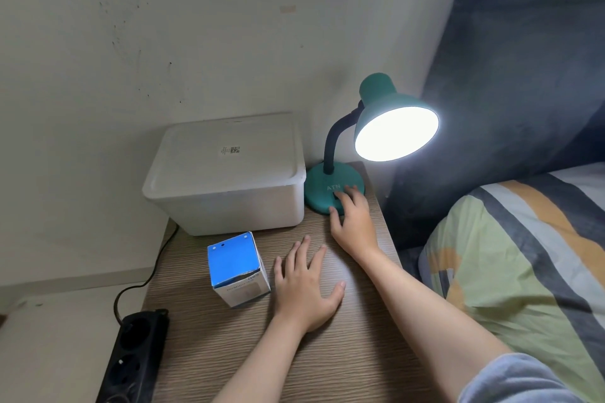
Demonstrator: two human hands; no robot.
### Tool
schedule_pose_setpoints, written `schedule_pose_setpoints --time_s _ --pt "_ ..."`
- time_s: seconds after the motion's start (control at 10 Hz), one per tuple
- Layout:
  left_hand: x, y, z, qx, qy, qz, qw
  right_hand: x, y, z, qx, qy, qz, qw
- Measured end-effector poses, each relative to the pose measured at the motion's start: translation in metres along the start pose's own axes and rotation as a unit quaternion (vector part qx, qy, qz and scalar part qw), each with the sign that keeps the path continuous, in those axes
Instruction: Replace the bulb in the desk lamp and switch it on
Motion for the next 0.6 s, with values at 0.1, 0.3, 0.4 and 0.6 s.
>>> schedule_pose_setpoints --time_s 0.1,0.3,0.4,0.6 --pt "0.0001 0.0007 0.0004 -0.004 0.000 0.002 1.000 -0.0002 0.0006 -0.0011 -0.003 -0.007 -0.006 1.000" --pt "-0.0009 0.0017 -0.0004 -0.022 -0.017 -0.005 1.000 0.0023 -0.0003 -0.0009 -0.021 -0.015 -0.034 0.999" --pt "-0.0011 0.0021 -0.0005 -0.026 -0.017 -0.002 1.000 0.0014 -0.0015 0.0002 -0.033 -0.018 -0.036 0.999" --pt "-0.0026 0.0042 0.0017 -0.029 -0.023 -0.008 0.999 -0.0007 0.0013 -0.0014 -0.007 -0.020 -0.020 1.000"
Point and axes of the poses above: each hand's wrist, its own x-axis towards the middle knuckle, its own y-axis out of the back of the hand, z = x × y, the point moved 3 cm from there along x, towards the middle knuckle, and after that the axes turned 8 degrees about y, right-handed, at the moved point
